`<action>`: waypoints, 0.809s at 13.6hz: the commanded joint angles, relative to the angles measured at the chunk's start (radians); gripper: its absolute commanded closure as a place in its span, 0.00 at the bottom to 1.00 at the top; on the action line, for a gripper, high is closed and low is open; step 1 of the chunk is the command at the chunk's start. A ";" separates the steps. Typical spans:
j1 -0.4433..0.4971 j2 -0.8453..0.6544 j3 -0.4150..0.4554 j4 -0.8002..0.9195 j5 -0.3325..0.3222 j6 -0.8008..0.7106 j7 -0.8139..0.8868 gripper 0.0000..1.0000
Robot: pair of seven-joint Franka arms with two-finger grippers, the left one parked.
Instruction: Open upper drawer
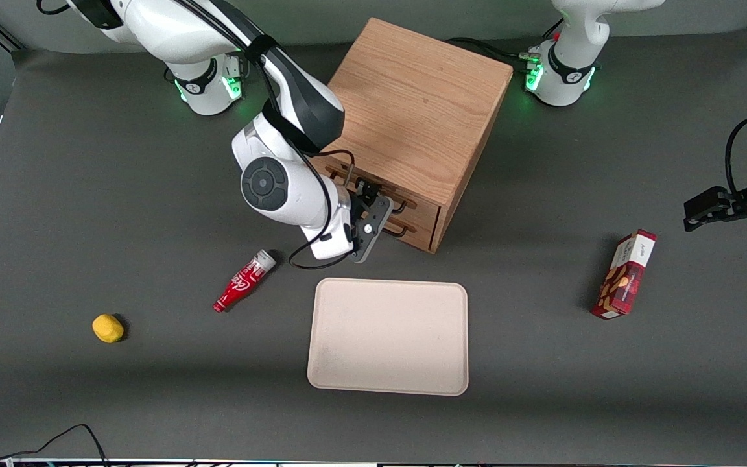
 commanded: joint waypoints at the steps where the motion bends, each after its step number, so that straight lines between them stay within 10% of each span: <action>1: -0.012 0.038 -0.007 0.035 -0.049 0.018 -0.024 0.00; 11: -0.017 0.093 -0.096 0.182 -0.079 0.020 -0.032 0.00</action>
